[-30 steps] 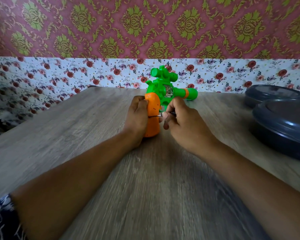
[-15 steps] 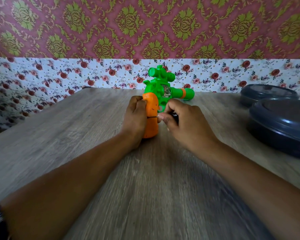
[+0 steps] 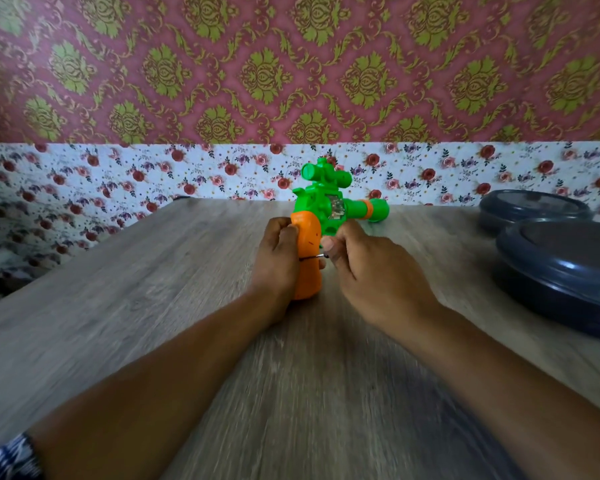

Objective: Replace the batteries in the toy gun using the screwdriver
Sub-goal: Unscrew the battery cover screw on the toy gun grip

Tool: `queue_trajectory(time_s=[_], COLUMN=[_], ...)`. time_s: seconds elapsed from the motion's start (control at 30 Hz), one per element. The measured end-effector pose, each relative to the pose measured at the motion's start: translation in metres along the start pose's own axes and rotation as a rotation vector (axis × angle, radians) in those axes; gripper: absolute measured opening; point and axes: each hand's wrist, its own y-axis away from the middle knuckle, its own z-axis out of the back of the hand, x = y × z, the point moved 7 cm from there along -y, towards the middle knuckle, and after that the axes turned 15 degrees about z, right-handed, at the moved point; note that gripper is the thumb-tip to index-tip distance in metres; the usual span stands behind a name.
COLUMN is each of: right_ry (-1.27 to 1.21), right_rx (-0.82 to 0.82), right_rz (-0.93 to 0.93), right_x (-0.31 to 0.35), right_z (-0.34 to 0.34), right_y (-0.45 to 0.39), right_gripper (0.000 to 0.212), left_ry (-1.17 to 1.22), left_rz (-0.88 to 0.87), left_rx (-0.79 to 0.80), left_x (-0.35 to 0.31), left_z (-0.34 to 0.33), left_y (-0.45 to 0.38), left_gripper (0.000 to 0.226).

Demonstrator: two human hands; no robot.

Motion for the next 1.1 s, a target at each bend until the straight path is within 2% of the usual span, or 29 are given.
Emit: queue_trajectory(time_s=[0.1,0.37,0.5,0.57,0.67,0.77,0.8,0.93,1.1], right_ry=[-0.022,-0.257,-0.484,-0.534,-0.384,-0.221,-0.203,-0.243,-0.222], right_rx=[0.012,-0.04,-0.059,-0.064,-0.051,-0.008,-0.006,-0.063,-0.028], right_rz=[-0.028,-0.033,-0.066,-0.095,-0.122,-0.165,-0.165,-0.113,-0.079], right_x=[-0.004,-0.008,-0.008,-0.01,-0.015,-0.017,-0.016,-0.008,-0.005], right_z=[-0.001,-0.004,-0.004,-0.008,-0.014,-0.014,-0.012,-0.007,-0.008], right_y=[0.0,-0.001,-0.001,0.001,0.004,0.006,0.005,0.002,0.001], right_gripper=[0.032,0.014,0.027,0.024,0.011,0.038,0.041,0.024,0.02], left_ry=[0.003,-0.032,-0.007,-0.017,-0.027,-0.019,-0.013,-0.014,-0.036], left_rz=[-0.004,0.02,0.019,0.017,0.014,0.021,0.019,0.005,0.035], left_rx=[0.033,-0.047,-0.05,-0.052,-0.048,-0.033,-0.023,-0.012,-0.04], left_x=[-0.001,0.009,0.01,0.01,0.009,0.006,0.005,0.003,0.01], left_z=[-0.004,0.003,0.003,0.004,0.003,0.001,0.0,0.0,0.003], left_y=[0.004,-0.008,-0.008,-0.008,-0.007,-0.004,-0.002,0.003,-0.006], left_gripper=[0.018,0.018,0.018,0.019,0.021,0.019,0.018,0.017,0.018])
